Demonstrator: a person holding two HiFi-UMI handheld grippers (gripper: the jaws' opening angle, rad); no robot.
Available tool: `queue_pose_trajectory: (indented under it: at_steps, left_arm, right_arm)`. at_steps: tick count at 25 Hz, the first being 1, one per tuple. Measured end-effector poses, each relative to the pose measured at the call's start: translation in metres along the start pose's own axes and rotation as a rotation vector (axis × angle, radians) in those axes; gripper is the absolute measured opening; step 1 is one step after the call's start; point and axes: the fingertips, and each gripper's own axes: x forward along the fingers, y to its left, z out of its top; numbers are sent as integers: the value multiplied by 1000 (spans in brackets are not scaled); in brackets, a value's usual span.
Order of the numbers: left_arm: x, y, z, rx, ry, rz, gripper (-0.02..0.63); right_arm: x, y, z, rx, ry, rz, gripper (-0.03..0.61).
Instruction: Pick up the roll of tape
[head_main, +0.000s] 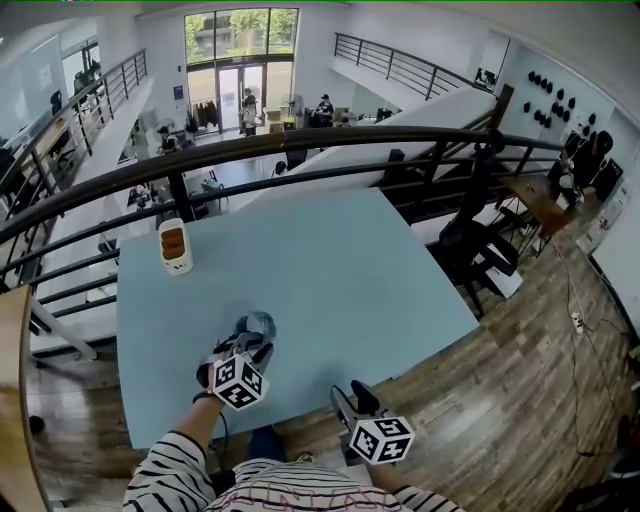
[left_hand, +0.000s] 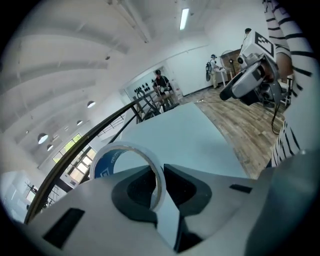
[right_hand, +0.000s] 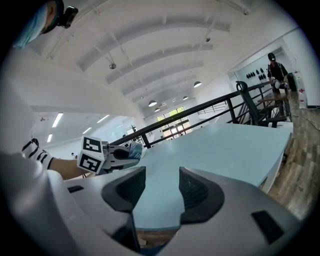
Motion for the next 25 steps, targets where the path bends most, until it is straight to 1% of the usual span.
queue_pose_trajectory:
  at_steps: [5, 10, 13, 16, 17, 20, 25]
  left_arm:
    - [-41, 1, 2, -124, -79, 103, 67]
    - [-74, -1, -5, -230, -132, 165, 67]
    - [-92, -5, -16, -295, -137, 211, 67]
    - [-111, -11, -28, -361, -142, 249, 67]
    - [-117, -13, -32, -374, -141, 261, 67]
    - [-136, -18, -40, -405, -146, 302, 67]
    - [-155, -25, -42, -428, -159, 322, 67]
  right_arm:
    - [-1, 13, 10, -43, -23, 28, 215]
    - [3, 28, 21, -84, -51, 58, 202]
    - [6, 37, 20, -104, -49, 74, 170]
    - [8, 48, 17, -123, -51, 95, 105]
    - [8, 51, 16, -126, -52, 103, 83]
    - [8, 60, 10, -126, -44, 120, 50]
    - [9, 71, 4, -147, -27, 148, 35]
